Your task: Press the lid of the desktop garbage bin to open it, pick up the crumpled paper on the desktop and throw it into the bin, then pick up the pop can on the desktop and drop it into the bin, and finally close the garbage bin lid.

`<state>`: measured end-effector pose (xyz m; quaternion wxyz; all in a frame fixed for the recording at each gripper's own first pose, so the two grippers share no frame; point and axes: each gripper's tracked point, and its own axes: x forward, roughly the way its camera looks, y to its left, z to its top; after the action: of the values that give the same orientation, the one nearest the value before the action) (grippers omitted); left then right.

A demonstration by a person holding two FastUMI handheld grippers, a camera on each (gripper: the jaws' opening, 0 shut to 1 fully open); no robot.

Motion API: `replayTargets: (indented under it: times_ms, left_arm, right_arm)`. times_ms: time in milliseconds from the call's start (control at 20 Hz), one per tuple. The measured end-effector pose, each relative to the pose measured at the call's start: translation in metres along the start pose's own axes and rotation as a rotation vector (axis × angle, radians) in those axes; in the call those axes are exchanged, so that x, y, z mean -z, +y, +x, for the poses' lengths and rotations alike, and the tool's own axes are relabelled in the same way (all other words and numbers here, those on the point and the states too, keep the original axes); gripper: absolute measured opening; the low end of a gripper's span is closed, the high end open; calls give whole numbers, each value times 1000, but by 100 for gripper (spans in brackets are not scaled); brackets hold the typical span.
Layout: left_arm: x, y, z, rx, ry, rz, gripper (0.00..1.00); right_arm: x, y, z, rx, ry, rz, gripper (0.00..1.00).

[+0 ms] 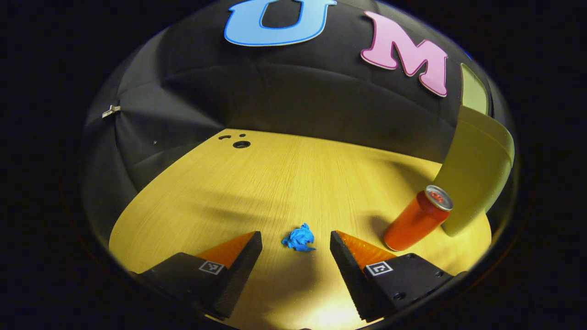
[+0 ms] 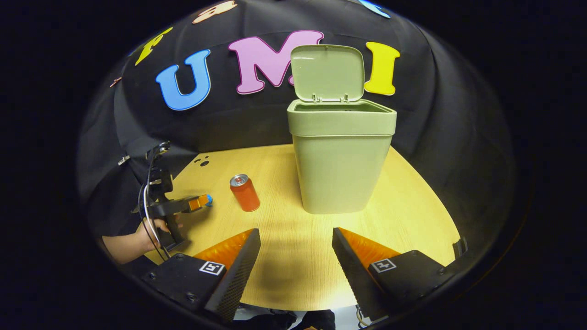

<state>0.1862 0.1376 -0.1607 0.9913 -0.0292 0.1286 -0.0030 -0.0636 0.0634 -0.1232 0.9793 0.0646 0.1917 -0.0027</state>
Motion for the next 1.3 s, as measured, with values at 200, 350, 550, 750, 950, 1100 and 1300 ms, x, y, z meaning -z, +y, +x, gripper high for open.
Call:
replayTargets:
  times_ms: [200,350,550,750,950,1100,1300]
  left_arm:
    - [10,-1,22,-6,38,32,96]
    - [11,-1,29,-21,46,47,96]
    - [17,2,33,-36,67,84,92]
    - [17,9,32,-46,65,98,71]
    - [16,15,32,-59,59,88,42]
    - [16,13,30,-48,54,77,32]
    - [14,10,25,-13,31,31,28]
  right_arm:
    - [13,-2,3,12,33,-7,99]
    - [23,-5,-1,23,55,0,99]
    - [31,-7,0,34,70,14,99]
    - [37,-3,1,36,81,14,99]
    - [44,0,-4,29,88,3,99]
    - [52,-1,-7,33,100,11,99]
    - [54,1,-7,31,103,12,99]
